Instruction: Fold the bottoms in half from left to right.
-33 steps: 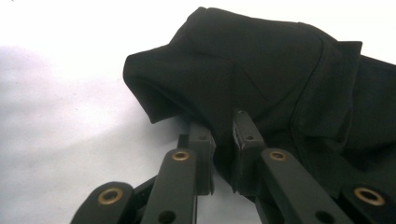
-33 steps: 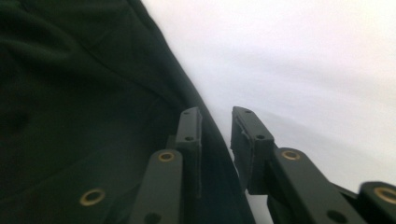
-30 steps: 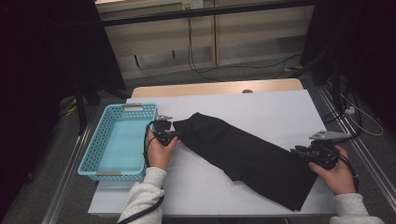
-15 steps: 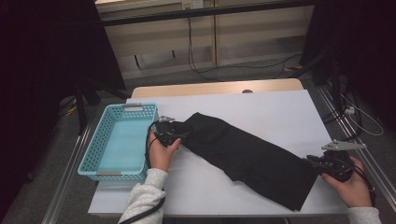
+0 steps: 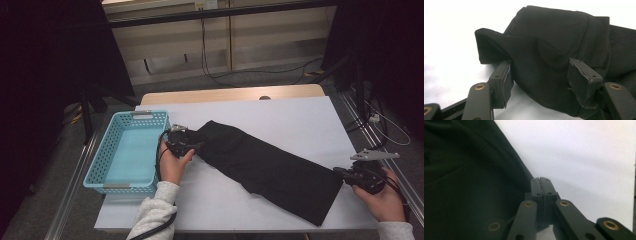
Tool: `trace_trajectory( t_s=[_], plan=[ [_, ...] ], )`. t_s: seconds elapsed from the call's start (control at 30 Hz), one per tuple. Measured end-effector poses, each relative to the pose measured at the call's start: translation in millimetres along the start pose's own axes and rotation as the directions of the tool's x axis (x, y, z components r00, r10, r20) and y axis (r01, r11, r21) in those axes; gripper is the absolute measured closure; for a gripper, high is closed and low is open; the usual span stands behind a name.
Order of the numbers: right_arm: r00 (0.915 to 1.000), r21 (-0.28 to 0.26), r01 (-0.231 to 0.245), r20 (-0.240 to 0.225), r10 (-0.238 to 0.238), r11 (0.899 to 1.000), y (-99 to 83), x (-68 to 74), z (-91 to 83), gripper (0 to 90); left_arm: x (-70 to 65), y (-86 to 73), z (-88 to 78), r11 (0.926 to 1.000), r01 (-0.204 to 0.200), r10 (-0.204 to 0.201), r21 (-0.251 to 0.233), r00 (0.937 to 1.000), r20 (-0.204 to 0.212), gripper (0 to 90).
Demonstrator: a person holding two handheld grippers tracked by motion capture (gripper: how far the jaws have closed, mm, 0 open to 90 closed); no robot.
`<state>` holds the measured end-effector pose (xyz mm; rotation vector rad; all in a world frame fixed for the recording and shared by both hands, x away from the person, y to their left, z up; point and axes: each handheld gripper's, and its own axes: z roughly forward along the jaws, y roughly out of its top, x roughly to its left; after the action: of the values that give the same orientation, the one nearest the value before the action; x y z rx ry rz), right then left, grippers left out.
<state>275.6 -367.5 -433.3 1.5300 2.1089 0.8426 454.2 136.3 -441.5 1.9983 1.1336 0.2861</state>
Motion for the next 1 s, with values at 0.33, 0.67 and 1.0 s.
trace_trajectory(
  t_s=[0.33, 0.67, 1.0],
  plan=[
    [0.9992, -0.007, -0.039, -0.01, 0.039, 0.999, -1.9, 3.5, 12.2, 64.2, 0.7, 0.8, 0.7, 1.0, 0.002, -0.002, -0.003, 1.0, -0.009, 28.8],
    [0.9981, 0.021, -0.023, -0.057, 0.024, 1.0, 2.8, 15.2, 24.6, 77.6, 0.2, 0.9, -1.4, 1.0, 0.003, -0.003, -0.01, 0.9996, -0.027, 21.0],
    [0.9954, 0.048, 0.024, -0.093, -0.02, 0.999, 6.7, 13.8, 22.0, 88.7, 1.4, 1.1, -2.7, 0.9999, 0.002, -0.002, -0.011, 0.9996, -0.027, 20.3]
  ],
)
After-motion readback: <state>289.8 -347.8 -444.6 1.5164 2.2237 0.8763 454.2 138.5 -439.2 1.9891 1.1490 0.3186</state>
